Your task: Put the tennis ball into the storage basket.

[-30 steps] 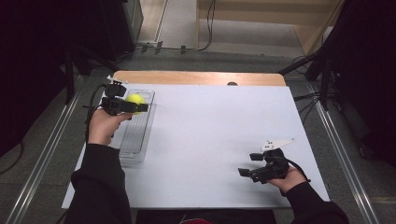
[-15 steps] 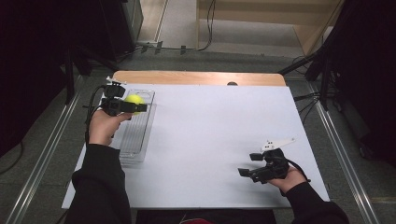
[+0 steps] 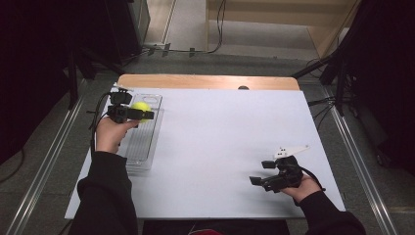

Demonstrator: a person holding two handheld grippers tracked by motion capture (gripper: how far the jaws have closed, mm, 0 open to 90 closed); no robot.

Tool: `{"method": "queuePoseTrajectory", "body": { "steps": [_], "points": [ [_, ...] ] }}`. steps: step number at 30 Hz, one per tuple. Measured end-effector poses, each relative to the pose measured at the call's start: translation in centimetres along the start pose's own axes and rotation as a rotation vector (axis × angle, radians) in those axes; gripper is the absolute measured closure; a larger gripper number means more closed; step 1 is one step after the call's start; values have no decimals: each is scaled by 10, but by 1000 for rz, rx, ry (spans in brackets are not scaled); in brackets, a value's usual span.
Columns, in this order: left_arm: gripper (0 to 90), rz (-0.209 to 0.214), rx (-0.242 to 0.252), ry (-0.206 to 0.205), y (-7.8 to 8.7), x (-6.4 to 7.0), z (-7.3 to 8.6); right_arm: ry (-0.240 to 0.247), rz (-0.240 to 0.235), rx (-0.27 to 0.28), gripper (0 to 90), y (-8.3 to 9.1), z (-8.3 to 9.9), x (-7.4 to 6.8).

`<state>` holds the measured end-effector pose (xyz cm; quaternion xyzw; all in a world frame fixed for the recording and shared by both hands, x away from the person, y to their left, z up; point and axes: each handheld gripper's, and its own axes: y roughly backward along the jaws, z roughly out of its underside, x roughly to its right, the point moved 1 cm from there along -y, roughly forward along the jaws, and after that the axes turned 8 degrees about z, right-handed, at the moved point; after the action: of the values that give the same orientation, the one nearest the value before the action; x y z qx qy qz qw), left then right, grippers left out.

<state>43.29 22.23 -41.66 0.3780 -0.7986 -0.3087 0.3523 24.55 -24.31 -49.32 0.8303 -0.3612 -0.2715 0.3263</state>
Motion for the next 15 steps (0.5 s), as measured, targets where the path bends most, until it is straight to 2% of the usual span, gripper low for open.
{"method": "queuePoseTrajectory", "body": {
  "steps": [15],
  "points": [
    [256,-24,-34,10,-11,-4,4,1,1,0,128,0,0,0]
  ]
}}
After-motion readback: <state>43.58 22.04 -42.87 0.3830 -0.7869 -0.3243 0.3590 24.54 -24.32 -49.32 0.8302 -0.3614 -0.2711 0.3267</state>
